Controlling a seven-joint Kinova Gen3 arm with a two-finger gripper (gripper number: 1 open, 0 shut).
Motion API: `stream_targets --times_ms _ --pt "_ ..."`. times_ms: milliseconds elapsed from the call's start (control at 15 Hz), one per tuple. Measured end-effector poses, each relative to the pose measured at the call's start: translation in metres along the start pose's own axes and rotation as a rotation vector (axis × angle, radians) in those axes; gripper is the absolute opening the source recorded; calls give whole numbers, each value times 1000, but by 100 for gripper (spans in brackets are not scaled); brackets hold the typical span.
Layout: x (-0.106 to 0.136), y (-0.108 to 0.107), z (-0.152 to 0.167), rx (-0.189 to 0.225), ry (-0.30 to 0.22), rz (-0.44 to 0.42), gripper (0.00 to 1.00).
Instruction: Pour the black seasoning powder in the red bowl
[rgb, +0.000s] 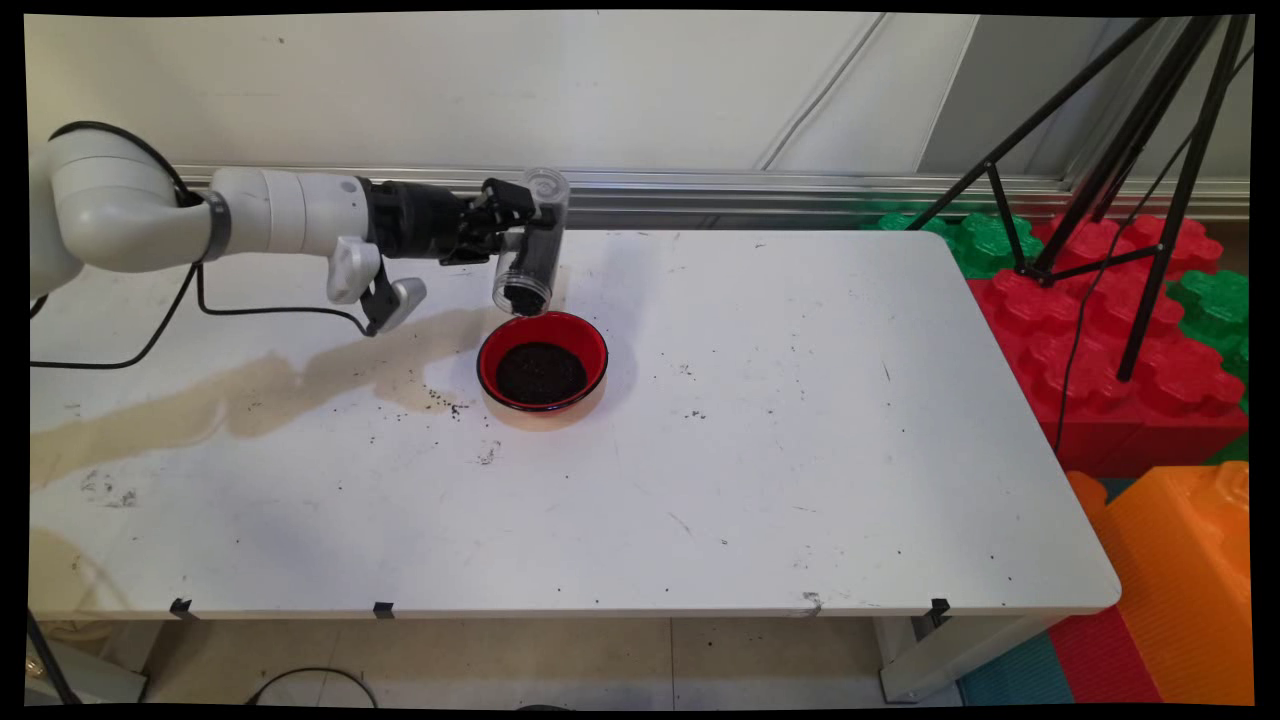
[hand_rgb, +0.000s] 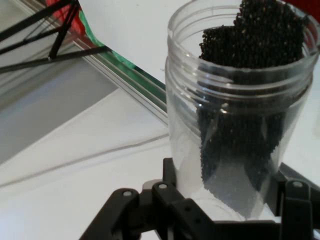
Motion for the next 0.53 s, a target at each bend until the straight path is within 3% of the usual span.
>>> stream_targets --times_ms 533 --pt "-1 -4 -6 -36 -5 -235 0"
